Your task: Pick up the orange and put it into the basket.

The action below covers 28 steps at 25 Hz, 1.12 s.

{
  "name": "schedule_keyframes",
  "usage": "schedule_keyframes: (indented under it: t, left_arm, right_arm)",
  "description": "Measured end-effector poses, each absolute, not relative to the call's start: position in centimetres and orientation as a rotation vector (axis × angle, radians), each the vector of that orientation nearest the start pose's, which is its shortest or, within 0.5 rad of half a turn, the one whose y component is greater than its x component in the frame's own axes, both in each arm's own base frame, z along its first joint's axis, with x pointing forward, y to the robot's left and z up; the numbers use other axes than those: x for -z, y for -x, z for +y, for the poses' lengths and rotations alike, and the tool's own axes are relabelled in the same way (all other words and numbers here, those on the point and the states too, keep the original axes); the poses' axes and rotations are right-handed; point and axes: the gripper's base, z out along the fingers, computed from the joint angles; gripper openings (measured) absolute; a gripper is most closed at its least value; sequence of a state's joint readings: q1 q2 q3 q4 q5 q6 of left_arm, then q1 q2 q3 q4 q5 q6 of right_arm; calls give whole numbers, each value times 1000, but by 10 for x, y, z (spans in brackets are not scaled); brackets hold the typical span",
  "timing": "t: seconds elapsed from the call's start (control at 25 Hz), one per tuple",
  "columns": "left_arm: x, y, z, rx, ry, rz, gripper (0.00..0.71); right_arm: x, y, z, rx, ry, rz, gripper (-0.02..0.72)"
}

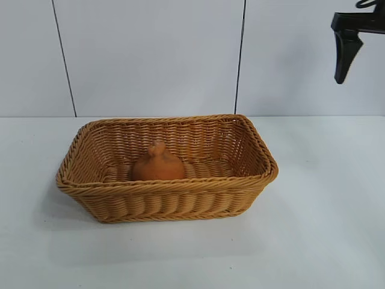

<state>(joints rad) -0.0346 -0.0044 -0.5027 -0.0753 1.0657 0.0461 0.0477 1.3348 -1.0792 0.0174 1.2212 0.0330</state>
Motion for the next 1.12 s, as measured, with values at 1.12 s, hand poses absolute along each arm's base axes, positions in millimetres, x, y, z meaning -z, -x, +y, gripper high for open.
schedule_keyframes:
  t: [1.12]
  left_arm:
    - [-293, 6, -5, 80, -77, 1909, 672]
  right_arm:
    - [-278, 1, 0, -38, 35, 2024, 694]
